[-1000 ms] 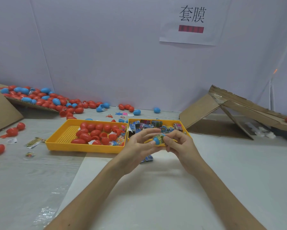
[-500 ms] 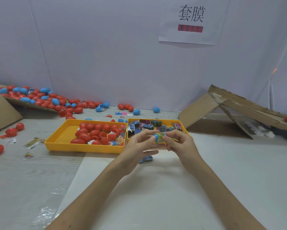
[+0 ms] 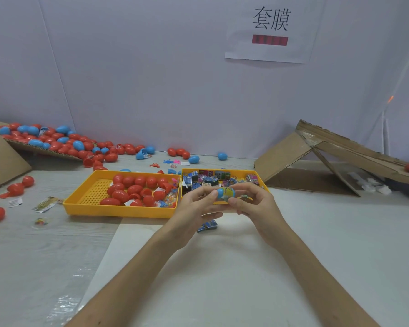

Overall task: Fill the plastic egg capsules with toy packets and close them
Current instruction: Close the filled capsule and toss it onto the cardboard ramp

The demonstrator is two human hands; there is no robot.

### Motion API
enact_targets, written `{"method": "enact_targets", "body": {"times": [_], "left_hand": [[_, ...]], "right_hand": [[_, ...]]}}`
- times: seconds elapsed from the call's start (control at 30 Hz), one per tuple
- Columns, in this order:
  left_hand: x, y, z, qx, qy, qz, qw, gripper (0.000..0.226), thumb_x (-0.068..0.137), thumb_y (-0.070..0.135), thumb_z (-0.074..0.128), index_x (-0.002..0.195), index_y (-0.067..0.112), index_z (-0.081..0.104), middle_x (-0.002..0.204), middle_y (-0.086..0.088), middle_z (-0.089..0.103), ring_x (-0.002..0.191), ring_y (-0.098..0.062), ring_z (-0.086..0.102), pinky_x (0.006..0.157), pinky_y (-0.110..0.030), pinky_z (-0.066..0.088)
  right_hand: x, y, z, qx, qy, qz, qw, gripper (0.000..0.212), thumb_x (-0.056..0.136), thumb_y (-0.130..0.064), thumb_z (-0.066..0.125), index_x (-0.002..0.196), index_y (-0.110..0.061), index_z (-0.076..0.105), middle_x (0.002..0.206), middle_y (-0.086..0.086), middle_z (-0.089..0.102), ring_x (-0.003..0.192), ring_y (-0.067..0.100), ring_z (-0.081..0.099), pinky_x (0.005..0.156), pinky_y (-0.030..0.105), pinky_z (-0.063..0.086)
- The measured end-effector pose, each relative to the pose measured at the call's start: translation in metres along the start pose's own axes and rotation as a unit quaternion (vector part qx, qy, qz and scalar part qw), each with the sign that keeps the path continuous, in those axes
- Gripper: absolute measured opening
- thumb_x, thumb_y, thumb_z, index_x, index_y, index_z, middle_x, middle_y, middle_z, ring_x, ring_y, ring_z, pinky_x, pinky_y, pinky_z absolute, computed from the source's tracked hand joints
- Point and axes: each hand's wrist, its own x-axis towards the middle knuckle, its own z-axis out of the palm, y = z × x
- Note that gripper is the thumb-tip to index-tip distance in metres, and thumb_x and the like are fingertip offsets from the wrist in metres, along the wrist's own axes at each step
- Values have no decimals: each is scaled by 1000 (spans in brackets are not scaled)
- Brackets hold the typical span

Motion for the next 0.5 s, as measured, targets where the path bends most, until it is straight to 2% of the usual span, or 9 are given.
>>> {"method": "enact_targets", "body": {"times": [0.13, 0.3, 0.5], "left_hand": [[0, 0, 0, 9, 0, -4, 1000, 24, 98, 29, 64, 110, 8, 65, 111, -9, 76, 103, -27, 74, 80, -28, 60], [0, 0, 0, 8, 3, -4, 1000, 24, 100, 25, 63, 122, 19, 65, 110, -5, 76, 103, -28, 74, 79, -31, 61], [-2, 3, 1, 24, -17, -5, 1000, 25, 103, 25, 58, 125, 27, 70, 115, -2, 74, 107, -24, 73, 82, -29, 60]], "right_hand": [[-1, -1, 0, 4, 2, -8, 1000, 27, 75, -27, 86, 99, -20, 76, 96, 2, 74, 73, 8, 64, 67, 28, 52], [-3, -2, 2, -13, 16, -22, 1000, 33, 73, -29, 79, 100, -11, 75, 101, 6, 76, 80, 12, 67, 65, 21, 51], [-2, -2, 1, -16, 20, -18, 1000, 33, 71, -28, 80, 99, -12, 76, 99, 9, 77, 91, 23, 71, 78, 29, 58]]}}
